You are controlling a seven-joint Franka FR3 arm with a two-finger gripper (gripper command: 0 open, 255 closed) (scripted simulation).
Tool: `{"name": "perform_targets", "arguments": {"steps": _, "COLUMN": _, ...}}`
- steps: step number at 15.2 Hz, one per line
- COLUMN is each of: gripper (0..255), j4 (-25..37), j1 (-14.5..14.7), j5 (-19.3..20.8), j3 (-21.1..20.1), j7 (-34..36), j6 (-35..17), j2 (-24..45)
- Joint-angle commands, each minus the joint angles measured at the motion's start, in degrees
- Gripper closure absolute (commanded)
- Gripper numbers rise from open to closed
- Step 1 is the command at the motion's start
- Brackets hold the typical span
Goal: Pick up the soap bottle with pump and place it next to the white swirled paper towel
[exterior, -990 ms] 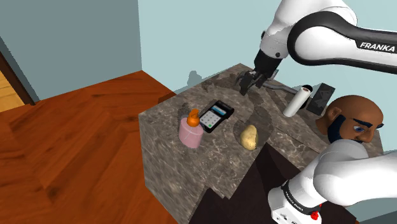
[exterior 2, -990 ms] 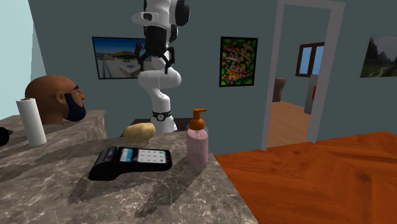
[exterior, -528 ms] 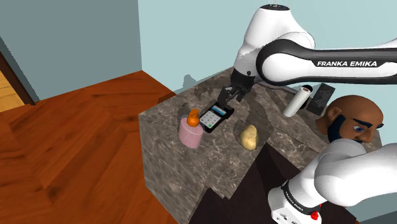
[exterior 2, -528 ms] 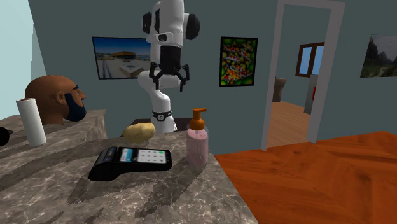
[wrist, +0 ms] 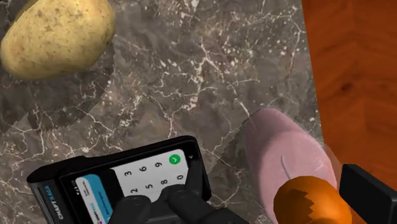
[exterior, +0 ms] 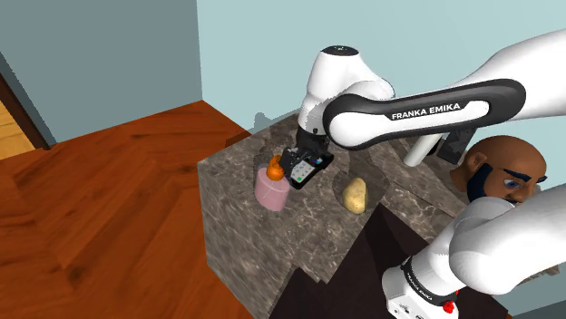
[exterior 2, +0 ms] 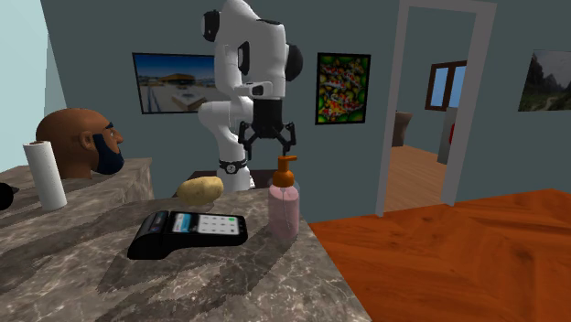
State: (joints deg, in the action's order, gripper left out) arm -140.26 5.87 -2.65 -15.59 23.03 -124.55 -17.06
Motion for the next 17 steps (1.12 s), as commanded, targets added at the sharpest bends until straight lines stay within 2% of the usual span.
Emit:
{"name": "perform_targets", "arguments": {"steps": 1, "gripper": 0, "j4": 0.9, "j1": 0.52, "j5": -0.25, "j3": -1.47, "j7": 2.26, "j6": -2.71, "j2": 4.07}}
{"name": "perform_targets", "arguments": {"steps": 3, "gripper": 0, "j4": 2.09, "j1": 0.89, "j5": -0.11, "j3": -2.58, "j7": 4.17, "j6": -5.09, "j2": 8.1}}
{"name": "perform_targets", "arguments": {"steps": 11, "gripper": 0, "j4": -0.22, "j1": 0.7, "j5": 1.4, "j3": -2.99, "j7": 5.42, "j6": -11.5, "j2": 12.4}}
{"name": "perform_targets", "arguments": {"steps": 17, "gripper": 0, "j4": -0.22, "j1": 0.71, "j5": 1.4, "j3": -2.98, "j7": 5.42, "j6": -11.5, "j2": 12.4}}
